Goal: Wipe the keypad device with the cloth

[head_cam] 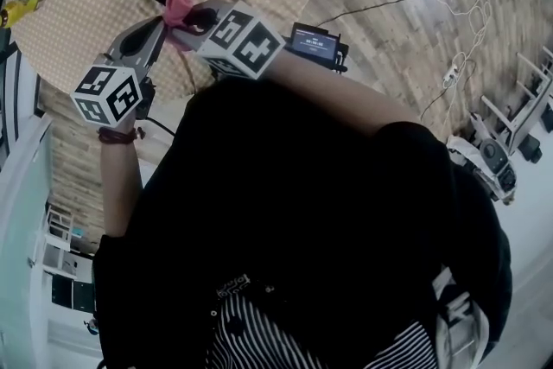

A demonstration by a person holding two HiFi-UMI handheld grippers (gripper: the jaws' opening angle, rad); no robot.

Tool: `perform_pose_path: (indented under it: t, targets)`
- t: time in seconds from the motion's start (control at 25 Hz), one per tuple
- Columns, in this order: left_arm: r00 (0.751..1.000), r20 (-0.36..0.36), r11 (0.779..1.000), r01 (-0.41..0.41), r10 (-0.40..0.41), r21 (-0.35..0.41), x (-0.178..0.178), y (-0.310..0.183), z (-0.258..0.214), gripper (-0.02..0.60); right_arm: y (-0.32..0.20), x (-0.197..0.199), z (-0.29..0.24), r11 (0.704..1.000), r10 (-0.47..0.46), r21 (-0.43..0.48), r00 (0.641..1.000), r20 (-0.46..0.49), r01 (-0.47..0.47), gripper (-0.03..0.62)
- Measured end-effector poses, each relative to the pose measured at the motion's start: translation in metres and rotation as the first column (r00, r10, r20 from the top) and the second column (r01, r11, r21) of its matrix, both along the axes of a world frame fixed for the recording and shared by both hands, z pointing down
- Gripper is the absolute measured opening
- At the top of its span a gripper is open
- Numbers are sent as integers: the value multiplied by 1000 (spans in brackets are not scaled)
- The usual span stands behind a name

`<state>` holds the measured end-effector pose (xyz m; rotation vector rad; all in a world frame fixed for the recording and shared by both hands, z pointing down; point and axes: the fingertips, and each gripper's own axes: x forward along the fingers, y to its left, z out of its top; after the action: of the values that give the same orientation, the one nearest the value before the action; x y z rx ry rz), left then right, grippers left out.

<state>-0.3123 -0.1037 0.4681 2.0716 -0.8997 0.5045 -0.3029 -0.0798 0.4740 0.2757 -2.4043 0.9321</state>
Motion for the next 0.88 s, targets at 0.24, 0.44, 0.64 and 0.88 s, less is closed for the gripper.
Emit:
perform_pose_path:
  t: [0.24,0.44,0.64,0.88]
  targets:
    - [991,65,992,-119,121,-31,-1,-14,20,2,-13,-3,19,999,2,-37,1000,-6,-2,46]
    - [970,139,980,-197,198,-22,0,-27,22,2,-21,-3,24,998,31,-51,999,-7,-31,46]
    - [967,174,983,-184,185,-17,-11,-45,17,2,-21,-2,29,997,22,-70,999,-27,-24,46]
    - [956,243,986,-169,166,-6,-22,-76,22,2,-12,-8,43,995,-12,-95,999,-35,9,46]
